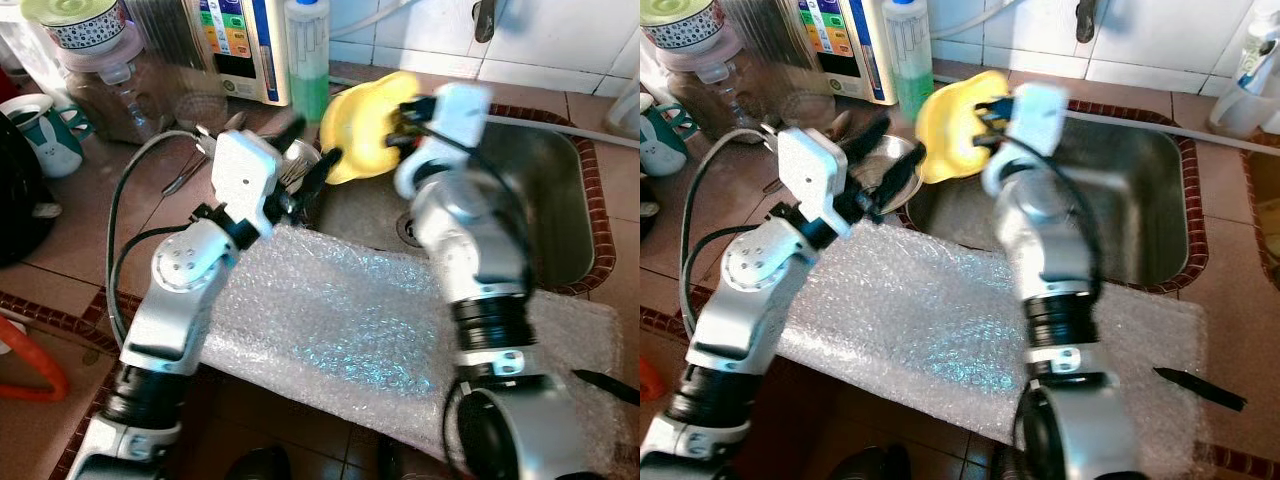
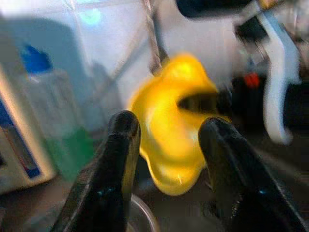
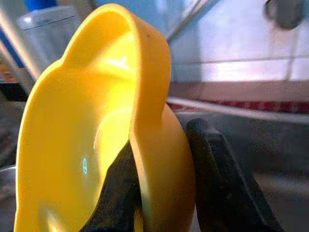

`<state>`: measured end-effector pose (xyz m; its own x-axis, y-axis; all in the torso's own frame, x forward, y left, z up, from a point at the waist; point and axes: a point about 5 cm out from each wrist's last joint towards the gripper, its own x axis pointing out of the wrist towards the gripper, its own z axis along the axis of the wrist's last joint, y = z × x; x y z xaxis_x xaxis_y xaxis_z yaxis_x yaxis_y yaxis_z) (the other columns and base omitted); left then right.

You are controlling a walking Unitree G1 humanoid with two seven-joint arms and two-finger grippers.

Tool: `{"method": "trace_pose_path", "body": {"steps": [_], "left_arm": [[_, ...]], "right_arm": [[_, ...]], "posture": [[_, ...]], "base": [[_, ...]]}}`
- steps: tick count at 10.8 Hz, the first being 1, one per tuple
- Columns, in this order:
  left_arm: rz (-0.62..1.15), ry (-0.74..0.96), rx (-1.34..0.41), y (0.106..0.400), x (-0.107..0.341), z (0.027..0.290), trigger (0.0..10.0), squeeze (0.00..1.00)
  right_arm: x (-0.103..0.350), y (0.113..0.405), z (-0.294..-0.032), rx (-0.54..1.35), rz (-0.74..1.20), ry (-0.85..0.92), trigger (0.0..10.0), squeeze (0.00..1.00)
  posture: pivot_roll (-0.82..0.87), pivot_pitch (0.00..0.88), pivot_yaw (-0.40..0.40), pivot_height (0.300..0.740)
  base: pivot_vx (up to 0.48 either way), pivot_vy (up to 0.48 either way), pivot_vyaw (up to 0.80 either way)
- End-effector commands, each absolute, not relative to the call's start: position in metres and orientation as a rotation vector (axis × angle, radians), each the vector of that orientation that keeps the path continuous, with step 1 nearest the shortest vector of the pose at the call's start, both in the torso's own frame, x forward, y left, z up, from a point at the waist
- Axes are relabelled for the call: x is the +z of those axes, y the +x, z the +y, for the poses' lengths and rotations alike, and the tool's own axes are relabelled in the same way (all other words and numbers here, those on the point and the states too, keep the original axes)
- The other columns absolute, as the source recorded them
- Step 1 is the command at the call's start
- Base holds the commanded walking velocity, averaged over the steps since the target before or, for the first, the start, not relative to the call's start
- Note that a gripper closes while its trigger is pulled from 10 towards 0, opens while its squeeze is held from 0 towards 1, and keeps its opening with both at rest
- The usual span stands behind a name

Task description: Kitchen organization

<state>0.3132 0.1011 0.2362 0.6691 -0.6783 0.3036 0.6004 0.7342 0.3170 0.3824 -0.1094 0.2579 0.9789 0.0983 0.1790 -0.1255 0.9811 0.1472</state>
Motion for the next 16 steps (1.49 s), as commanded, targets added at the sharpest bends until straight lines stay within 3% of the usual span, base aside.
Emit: {"method": "trace_pose_path", "body": {"steps": [1, 5, 8, 10, 11, 13, 14, 15, 16], "left_arm": [[-0.389, 0.217, -0.782, 0.308, 0.232, 0.1, 10.0, 1.0], [-0.266, 0.267, -0.903, 0.3, 0.214, 0.099, 10.0, 1.0], [-0.246, 0.283, -0.927, 0.298, 0.212, 0.097, 10.0, 1.0], [-0.242, 0.283, -0.931, 0.299, 0.212, 0.097, 10.0, 1.0], [-0.239, 0.288, -0.937, 0.299, 0.213, 0.097, 10.0, 1.0], [-0.234, 0.294, -0.935, 0.298, 0.212, 0.098, 10.0, 1.0], [-0.227, 0.296, -0.935, 0.298, 0.212, 0.099, 10.0, 1.0], [-0.221, 0.299, -0.938, 0.298, 0.211, 0.099, 10.0, 1.0], [-0.212, 0.302, -0.947, 0.297, 0.21, 0.098, 10.0, 1.0]], "right_arm": [[0.252, 0.383, -0.116, 0.082, -0.167, 0.135, 0.0, 0.0], [0.208, 0.372, -0.163, -0.034, -0.063, -0.007, 0.0, 0.0], [0.186, 0.364, -0.177, -0.081, 0.002, -0.079, 0.4, 0.0], [0.185, 0.363, -0.178, -0.095, -0.005, -0.099, 0.0, 0.0], [0.181, 0.364, -0.175, -0.088, 0.021, -0.092, 4.0, 0.0], [0.178, 0.363, -0.175, -0.099, 0.042, -0.093, 0.0, 0.0], [0.171, 0.362, -0.175, -0.093, 0.09, -0.085, 3.1, 0.0], [0.169, 0.362, -0.176, -0.097, 0.106, -0.082, 10.0, 0.51], [0.168, 0.362, -0.176, -0.098, 0.113, -0.08, 10.0, 1.0]], "posture": [[-0.07, 0.212, 0.083, 0.74], [-0.07, 0.209, 0.091, 0.74], [-0.07, 0.211, 0.093, 0.74], [-0.07, 0.211, 0.093, 0.74], [-0.08, 0.213, 0.099, 0.74], [-0.07, 0.215, 0.099, 0.74], [-0.07, 0.217, 0.098, 0.74], [-0.07, 0.217, 0.098, 0.74], [-0.07, 0.218, 0.099, 0.74]], "base": [[0.0, 0.0, 0.0], [0.0, 0.0, 0.0], [0.0, 0.0, 0.0], [0.0, 0.0, 0.0], [0.0, 0.0, 0.0], [0.0, 0.0, 0.0], [0.0, 0.0, 0.0], [0.0, 0.0, 0.0], [0.0, 0.0, 0.0]]}}
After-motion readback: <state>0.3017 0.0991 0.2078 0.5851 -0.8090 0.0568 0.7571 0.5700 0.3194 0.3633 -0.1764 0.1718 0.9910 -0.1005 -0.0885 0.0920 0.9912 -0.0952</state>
